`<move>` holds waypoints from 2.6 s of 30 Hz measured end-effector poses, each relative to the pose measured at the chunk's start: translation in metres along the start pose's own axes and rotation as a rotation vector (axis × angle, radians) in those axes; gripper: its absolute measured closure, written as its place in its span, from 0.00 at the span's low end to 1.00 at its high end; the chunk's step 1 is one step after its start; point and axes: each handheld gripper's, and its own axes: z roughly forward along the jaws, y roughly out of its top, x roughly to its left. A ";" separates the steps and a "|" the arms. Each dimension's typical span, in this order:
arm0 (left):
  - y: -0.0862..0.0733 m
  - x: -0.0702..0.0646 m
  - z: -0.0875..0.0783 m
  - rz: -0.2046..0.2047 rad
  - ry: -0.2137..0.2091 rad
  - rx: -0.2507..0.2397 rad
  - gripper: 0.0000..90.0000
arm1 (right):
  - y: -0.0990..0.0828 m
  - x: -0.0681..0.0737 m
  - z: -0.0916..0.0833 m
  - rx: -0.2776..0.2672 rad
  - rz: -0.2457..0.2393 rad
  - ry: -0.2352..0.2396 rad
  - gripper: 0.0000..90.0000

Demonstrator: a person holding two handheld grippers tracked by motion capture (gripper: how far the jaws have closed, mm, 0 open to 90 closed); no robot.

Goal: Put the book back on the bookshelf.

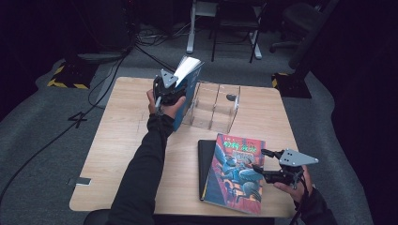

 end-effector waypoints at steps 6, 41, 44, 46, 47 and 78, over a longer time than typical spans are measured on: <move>0.020 0.004 0.001 0.038 -0.033 0.075 0.54 | -0.001 0.000 0.000 0.005 0.002 0.007 0.36; 0.032 0.004 0.027 0.040 0.072 0.123 0.64 | -0.002 -0.001 0.000 0.018 -0.004 0.024 0.38; 0.032 0.008 0.024 0.033 0.063 0.120 0.62 | -0.002 -0.001 0.000 0.021 -0.005 0.022 0.38; 0.032 0.008 0.022 0.036 0.060 0.109 0.61 | -0.001 -0.001 0.001 0.022 -0.008 0.022 0.38; 0.033 0.007 0.020 0.037 0.063 0.101 0.56 | -0.001 0.001 0.002 0.028 -0.012 0.024 0.37; 0.012 0.025 -0.047 0.093 -0.067 0.062 0.39 | -0.004 -0.001 0.006 0.059 0.006 0.002 0.36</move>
